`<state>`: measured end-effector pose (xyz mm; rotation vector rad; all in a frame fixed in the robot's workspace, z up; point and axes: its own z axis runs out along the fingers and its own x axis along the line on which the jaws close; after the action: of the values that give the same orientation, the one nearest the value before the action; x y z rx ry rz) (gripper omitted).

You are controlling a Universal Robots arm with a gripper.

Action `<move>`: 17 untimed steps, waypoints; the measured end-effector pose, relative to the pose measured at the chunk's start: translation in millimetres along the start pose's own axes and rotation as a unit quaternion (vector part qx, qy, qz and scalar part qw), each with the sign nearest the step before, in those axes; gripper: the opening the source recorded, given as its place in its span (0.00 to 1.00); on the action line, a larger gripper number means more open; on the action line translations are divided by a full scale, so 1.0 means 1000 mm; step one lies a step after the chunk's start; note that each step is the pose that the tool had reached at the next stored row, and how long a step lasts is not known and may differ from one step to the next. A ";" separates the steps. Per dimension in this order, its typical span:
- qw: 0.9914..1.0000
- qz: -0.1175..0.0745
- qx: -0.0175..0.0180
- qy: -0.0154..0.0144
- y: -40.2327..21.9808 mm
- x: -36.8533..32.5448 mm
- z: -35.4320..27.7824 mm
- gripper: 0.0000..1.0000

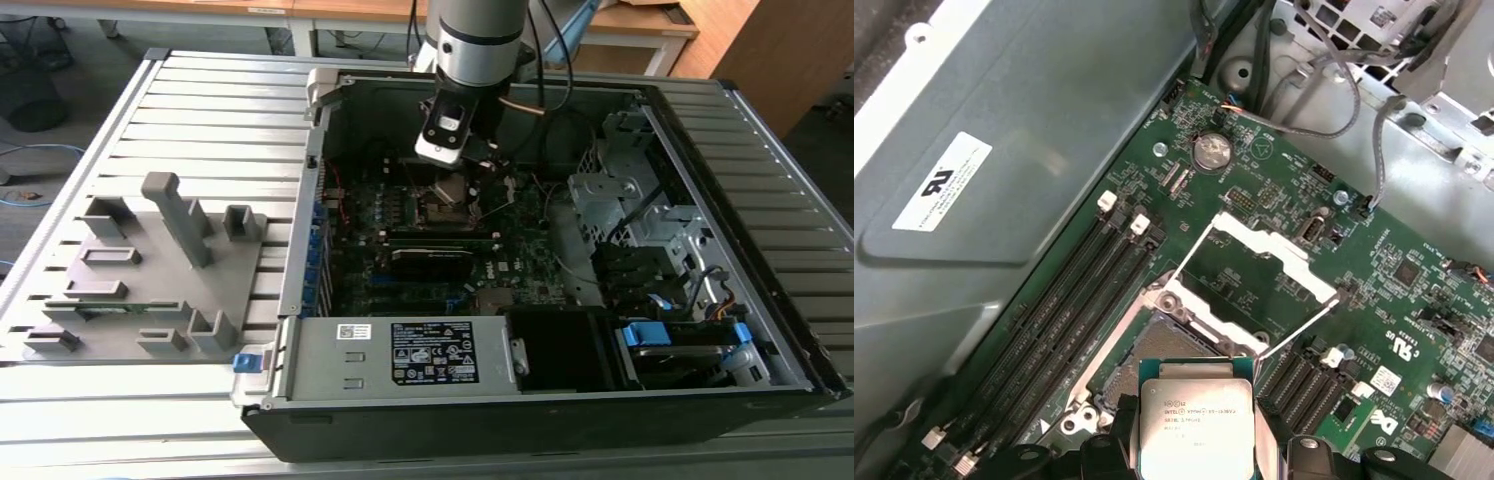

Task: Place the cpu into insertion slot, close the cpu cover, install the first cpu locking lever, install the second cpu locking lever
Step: 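Place the cpu into insertion slot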

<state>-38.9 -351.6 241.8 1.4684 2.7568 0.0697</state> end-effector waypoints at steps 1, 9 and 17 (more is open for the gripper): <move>1.000 0.003 0.000 0.000 0.0000 0.0000 0.0000 0.54; 1.000 0.005 0.000 0.000 0.0000 0.0000 0.0000 0.54; 1.000 0.012 0.000 -0.001 0.0000 0.0000 0.0002 0.54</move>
<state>-38.9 -351.6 241.7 1.4999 2.7391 0.0693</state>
